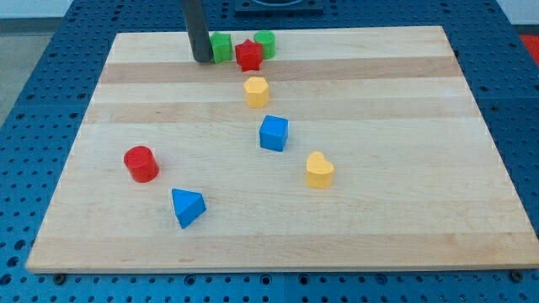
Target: Locate your arm at the center left of the board
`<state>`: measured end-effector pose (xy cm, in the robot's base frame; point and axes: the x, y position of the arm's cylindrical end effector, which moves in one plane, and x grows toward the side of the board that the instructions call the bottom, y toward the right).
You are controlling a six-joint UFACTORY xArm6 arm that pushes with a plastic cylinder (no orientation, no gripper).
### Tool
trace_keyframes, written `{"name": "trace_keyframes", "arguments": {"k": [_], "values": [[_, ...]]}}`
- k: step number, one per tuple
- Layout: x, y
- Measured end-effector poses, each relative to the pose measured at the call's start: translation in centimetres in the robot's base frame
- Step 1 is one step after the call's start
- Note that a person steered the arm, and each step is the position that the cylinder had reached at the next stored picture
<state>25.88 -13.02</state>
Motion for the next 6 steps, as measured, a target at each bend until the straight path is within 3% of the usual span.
{"name": "trace_keyframes", "arguments": {"k": [2,4,6], "values": [[0.0,-2.8],[4.9,-14.7],[9.9,-17.5]]}}
